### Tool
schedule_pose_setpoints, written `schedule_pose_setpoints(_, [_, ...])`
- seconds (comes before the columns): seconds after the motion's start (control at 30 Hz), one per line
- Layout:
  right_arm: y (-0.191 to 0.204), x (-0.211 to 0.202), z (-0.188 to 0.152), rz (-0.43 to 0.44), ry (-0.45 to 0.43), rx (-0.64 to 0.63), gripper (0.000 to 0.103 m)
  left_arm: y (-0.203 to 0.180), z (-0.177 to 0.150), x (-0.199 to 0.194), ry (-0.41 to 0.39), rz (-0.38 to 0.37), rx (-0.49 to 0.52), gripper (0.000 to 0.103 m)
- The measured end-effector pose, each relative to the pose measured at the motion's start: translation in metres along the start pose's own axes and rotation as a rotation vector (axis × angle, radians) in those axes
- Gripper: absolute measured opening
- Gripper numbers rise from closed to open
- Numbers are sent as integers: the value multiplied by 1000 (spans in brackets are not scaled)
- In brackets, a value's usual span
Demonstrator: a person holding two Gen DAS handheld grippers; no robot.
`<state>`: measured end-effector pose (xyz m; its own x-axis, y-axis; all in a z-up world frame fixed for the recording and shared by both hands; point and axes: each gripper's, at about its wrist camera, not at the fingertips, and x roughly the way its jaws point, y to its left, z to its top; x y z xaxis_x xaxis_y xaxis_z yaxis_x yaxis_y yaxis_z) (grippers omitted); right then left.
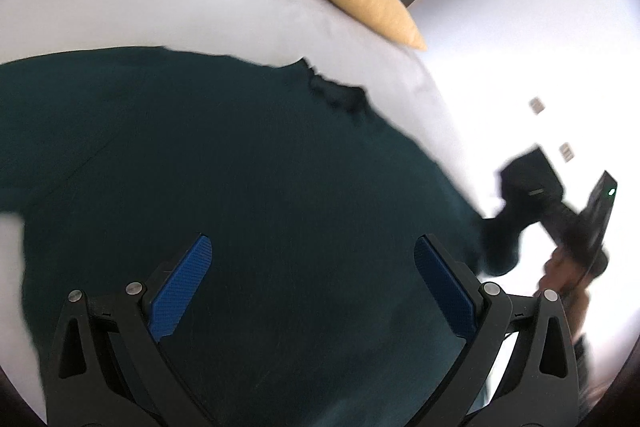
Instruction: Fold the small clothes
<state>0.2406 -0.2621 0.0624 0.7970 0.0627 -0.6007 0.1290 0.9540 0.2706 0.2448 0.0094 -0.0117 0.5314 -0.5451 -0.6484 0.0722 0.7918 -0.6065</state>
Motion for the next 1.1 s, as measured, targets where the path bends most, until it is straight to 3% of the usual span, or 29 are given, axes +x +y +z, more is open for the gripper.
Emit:
schedule_pose_setpoints(0.07, [76, 26, -31, 6, 46, -197, 11, -2, 16, 13, 35, -63, -33, 103])
schedule_pose_setpoints(0.2, [142, 52, -98, -6, 108, -312, 12, -6, 31, 35, 95, -180, -93, 103])
schedule_pose_setpoints(0.37, [145, 61, -133, 15, 176, -301, 13, -6, 45, 81, 197, -243, -153, 103])
schedule_pose_setpoints(0.57, [139, 60, -135, 75, 192, -235, 17, -7, 62, 128, 262, -295, -217, 103])
schedule_pose_setpoints(0.63, [138, 69, -128, 139, 227, -201, 47, -7, 62, 137, 268, -297, -236, 102])
schedule_pose_setpoints(0.7, [133, 66, -129, 210, 236, -158, 65, -12, 64, 147, 281, -292, -226, 102])
schedule_pose_setpoints(0.8, [121, 49, -137, 219, 241, -121, 68, -24, 59, 159, 318, -253, -185, 87])
schedule_pose_setpoints(0.9, [94, 29, -146, 242, 269, -30, 68, -23, 57, 168, 337, -243, -188, 63])
schedule_pose_setpoints(0.97, [73, 19, -146, 261, 264, 52, 68, -23, 57, 171, 350, -207, -177, 28])
schedule_pose_setpoints(1.07, [34, 4, -152, 329, 261, 240, 71, -27, 54, 172, 366, -184, -145, 9])
schedule_pose_setpoints(1.1, [20, 7, -149, 349, 257, 322, 75, -28, 55, 169, 365, -170, -126, 8])
